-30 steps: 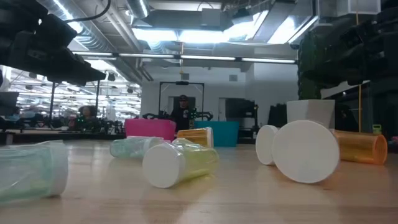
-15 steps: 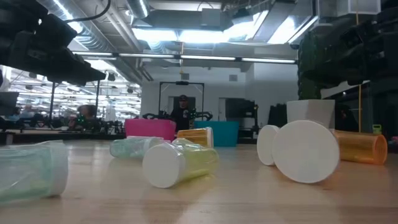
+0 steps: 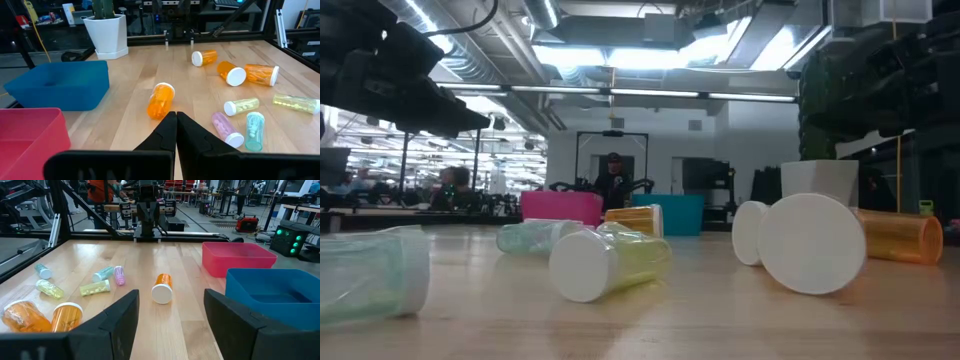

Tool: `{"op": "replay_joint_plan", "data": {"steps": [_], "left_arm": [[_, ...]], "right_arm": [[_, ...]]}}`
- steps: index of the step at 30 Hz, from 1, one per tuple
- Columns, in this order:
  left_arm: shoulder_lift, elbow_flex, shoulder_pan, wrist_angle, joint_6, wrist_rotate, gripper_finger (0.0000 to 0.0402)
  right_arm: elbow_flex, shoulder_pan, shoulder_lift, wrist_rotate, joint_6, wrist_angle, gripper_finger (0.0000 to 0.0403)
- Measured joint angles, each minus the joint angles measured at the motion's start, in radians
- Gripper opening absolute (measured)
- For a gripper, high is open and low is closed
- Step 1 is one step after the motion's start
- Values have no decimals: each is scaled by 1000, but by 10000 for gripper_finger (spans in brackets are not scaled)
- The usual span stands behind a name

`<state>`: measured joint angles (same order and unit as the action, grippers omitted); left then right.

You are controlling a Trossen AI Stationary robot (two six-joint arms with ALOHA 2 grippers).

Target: Pick and place medicine bottles into bin by pill shape (circle, oval)

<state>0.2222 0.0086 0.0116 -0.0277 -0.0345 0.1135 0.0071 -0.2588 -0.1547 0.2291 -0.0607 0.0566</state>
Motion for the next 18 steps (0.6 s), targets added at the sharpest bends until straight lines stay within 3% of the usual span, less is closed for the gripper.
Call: {"op": "replay_joint_plan", "data": {"steps": [4,11,18], "left_arm": [[0,0,0,0,0,0,0],[0,0,0,0,0,0,0],[0,0,0,0,0,0,0]], "right_arm": [[0,0,0,0,30,2,225],[0,0,0,0,234,103,225],[0,0,0,1,345,52,225]]}}
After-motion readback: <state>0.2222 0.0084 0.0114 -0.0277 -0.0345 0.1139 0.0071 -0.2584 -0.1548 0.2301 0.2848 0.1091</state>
